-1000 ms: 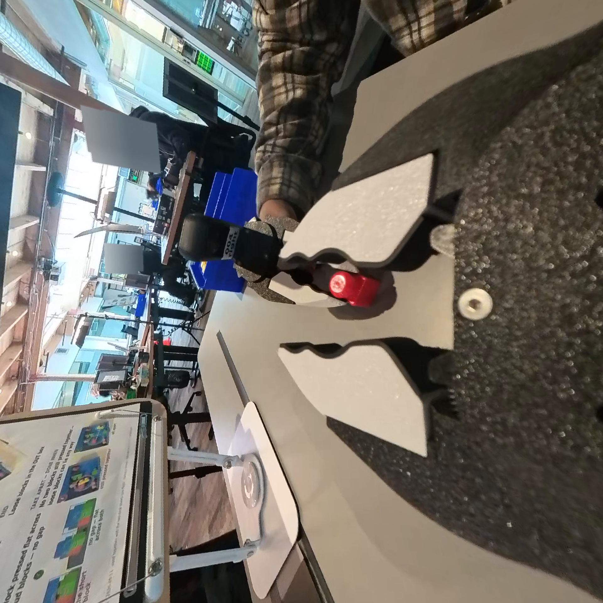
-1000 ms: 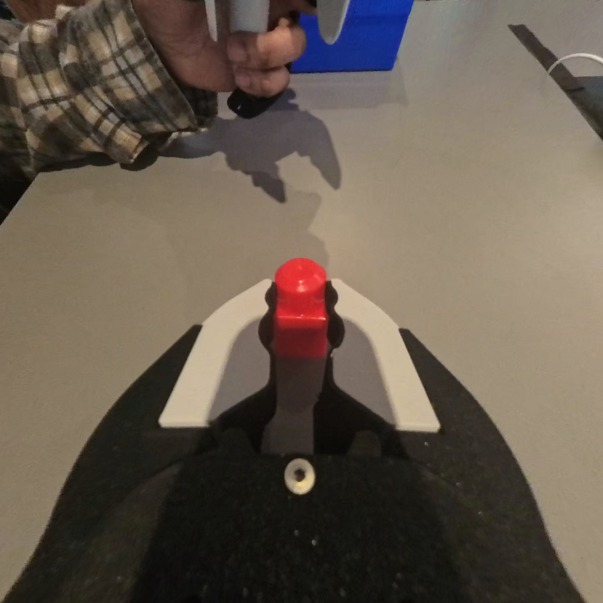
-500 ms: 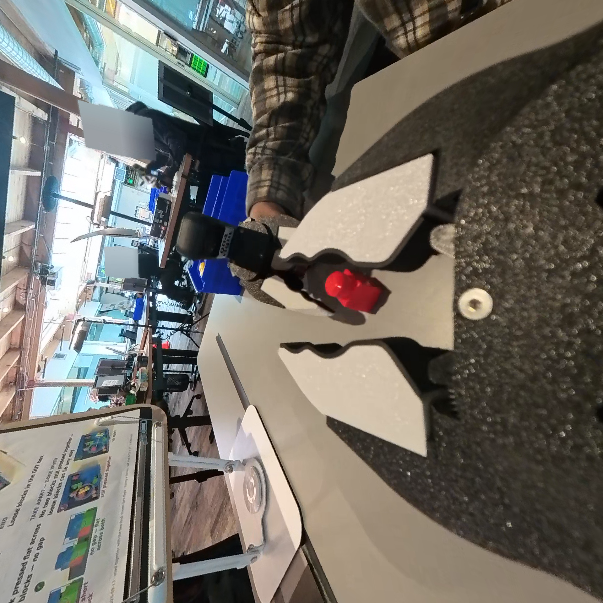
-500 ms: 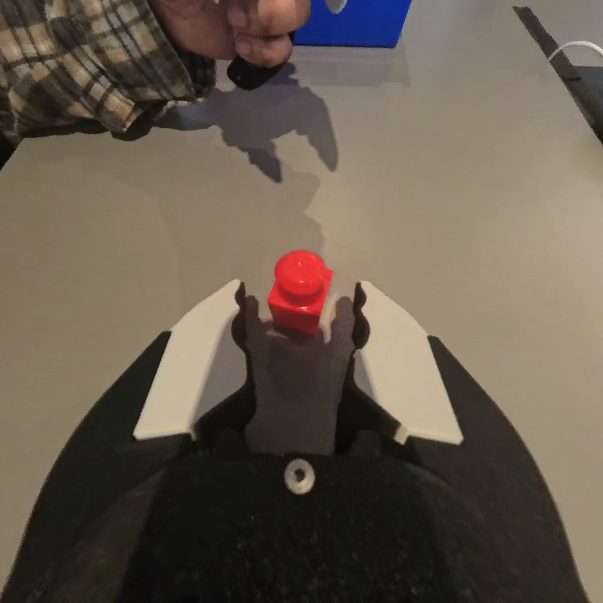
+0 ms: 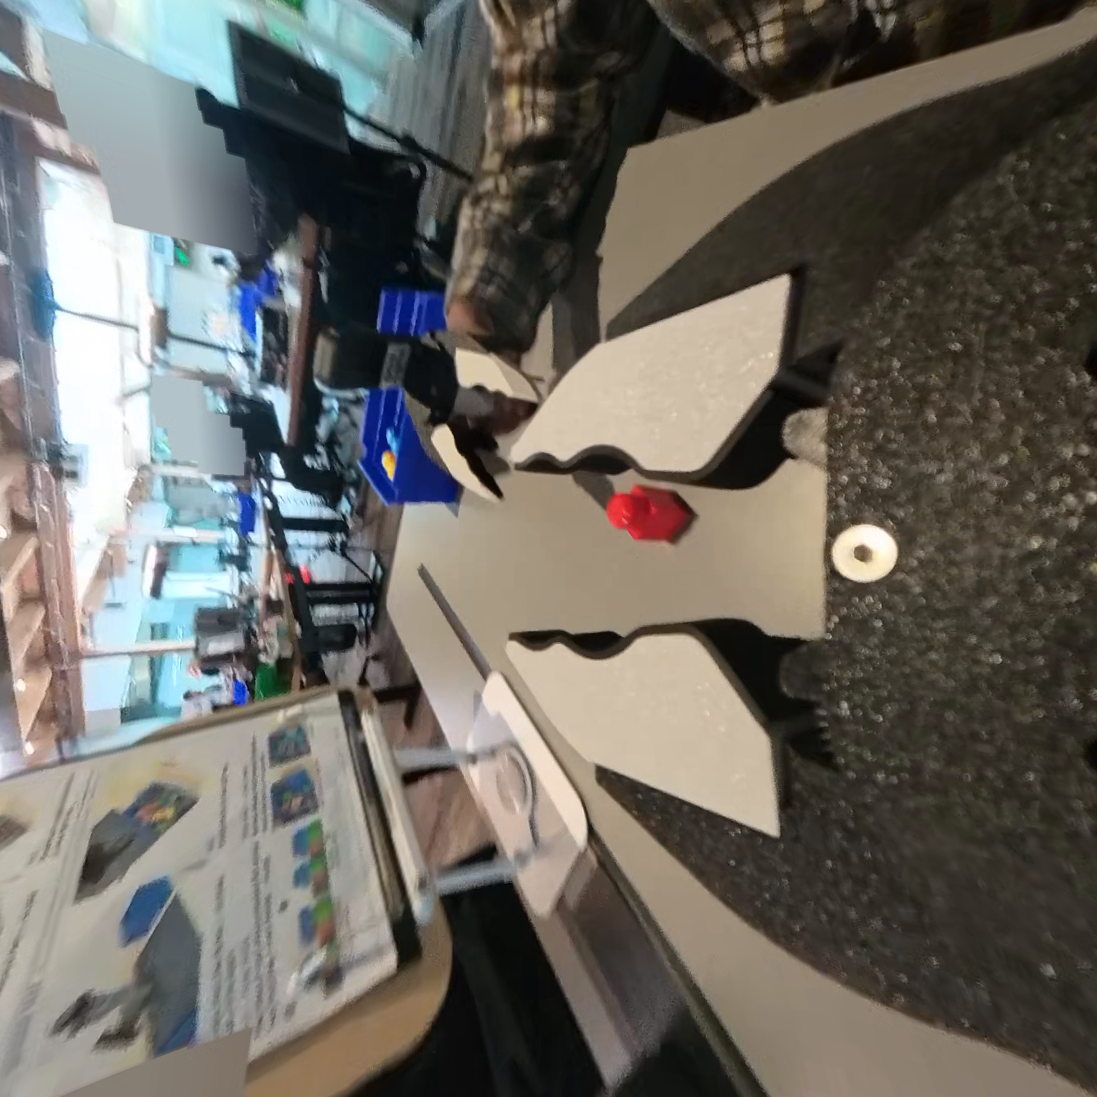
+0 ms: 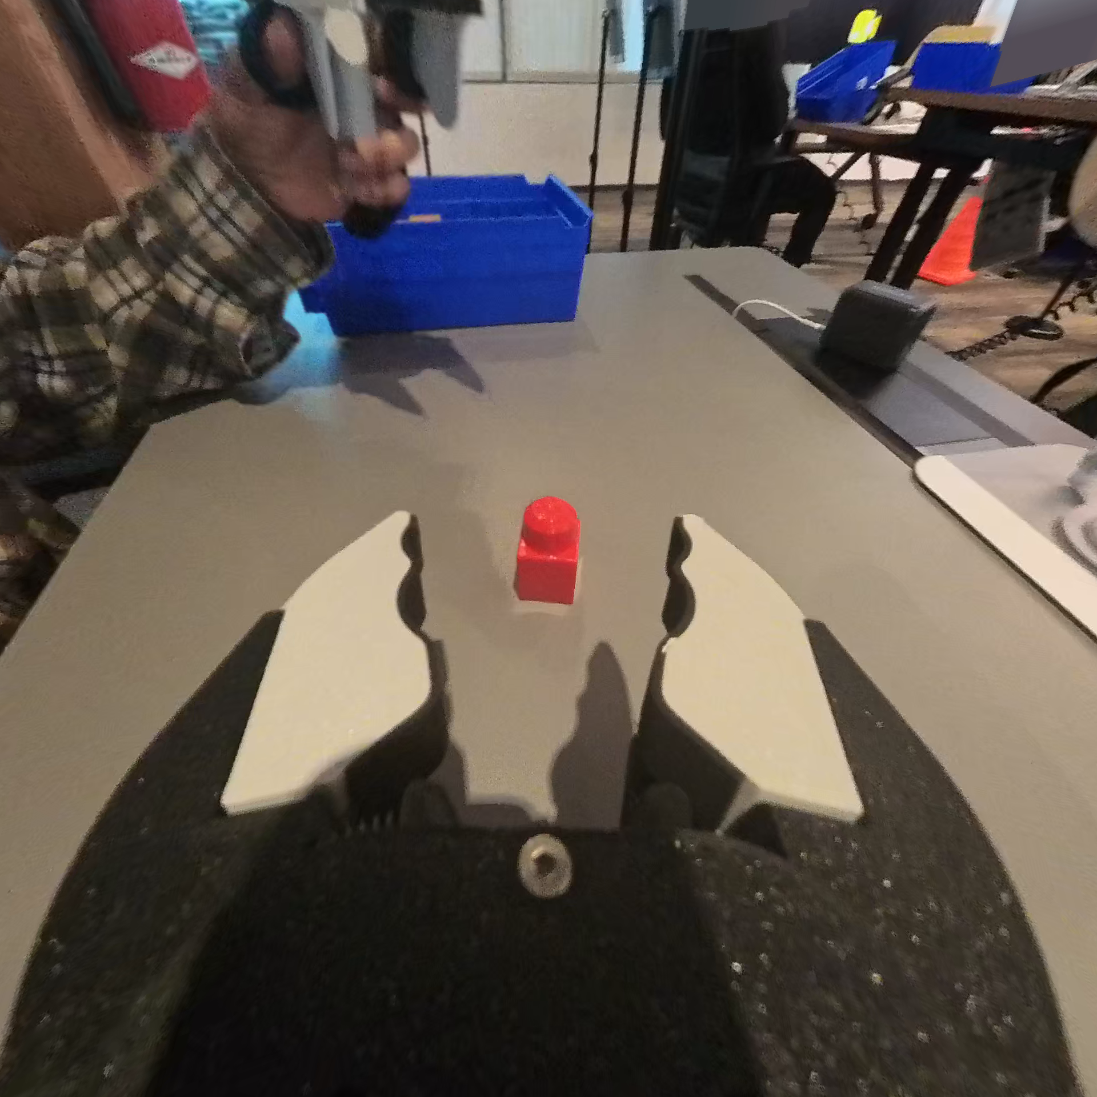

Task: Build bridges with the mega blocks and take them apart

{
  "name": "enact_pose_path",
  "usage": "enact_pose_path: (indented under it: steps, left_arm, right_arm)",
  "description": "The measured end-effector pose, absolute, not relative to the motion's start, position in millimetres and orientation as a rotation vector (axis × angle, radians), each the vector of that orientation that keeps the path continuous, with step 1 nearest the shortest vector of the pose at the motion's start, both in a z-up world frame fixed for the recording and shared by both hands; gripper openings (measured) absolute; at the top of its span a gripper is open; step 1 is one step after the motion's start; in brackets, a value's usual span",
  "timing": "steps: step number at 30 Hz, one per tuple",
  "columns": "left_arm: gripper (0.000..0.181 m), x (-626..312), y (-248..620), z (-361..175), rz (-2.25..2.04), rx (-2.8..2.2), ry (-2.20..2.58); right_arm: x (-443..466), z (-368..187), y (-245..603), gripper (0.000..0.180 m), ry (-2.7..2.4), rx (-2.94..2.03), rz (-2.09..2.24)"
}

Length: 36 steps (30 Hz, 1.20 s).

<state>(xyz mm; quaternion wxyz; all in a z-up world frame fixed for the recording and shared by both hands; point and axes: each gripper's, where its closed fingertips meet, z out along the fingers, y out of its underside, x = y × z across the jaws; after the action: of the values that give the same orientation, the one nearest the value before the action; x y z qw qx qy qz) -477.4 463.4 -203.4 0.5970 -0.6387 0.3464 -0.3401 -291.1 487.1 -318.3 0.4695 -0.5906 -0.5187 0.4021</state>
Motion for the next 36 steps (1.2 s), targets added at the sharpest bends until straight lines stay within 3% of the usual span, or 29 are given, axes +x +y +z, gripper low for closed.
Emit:
enact_pose_path:
  steps: [5,12,18,25,36]
  left_arm:
    - [0.050,-589,441,-164,-0.483,-1.574,0.748]
    - [0.051,-731,410,-215,-0.319,-1.895,0.594]
    - [0.050,-762,379,-278,-0.317,-2.087,0.575]
    - [0.047,-780,358,-309,-0.239,-2.194,0.541]
    - [0.044,-795,352,-341,-0.101,-2.517,1.160]
  right_arm:
    - [-267,-309,481,0.078,-1.194,-1.460,0.954]
    - [-255,-316,477,0.077,-1.146,-1.532,0.923]
    - [-261,-313,473,0.077,-1.163,-1.566,0.906]
    - [-276,-307,471,0.077,-1.209,-1.581,0.877]
    - [-292,-311,457,0.078,-1.248,-1.547,0.905]
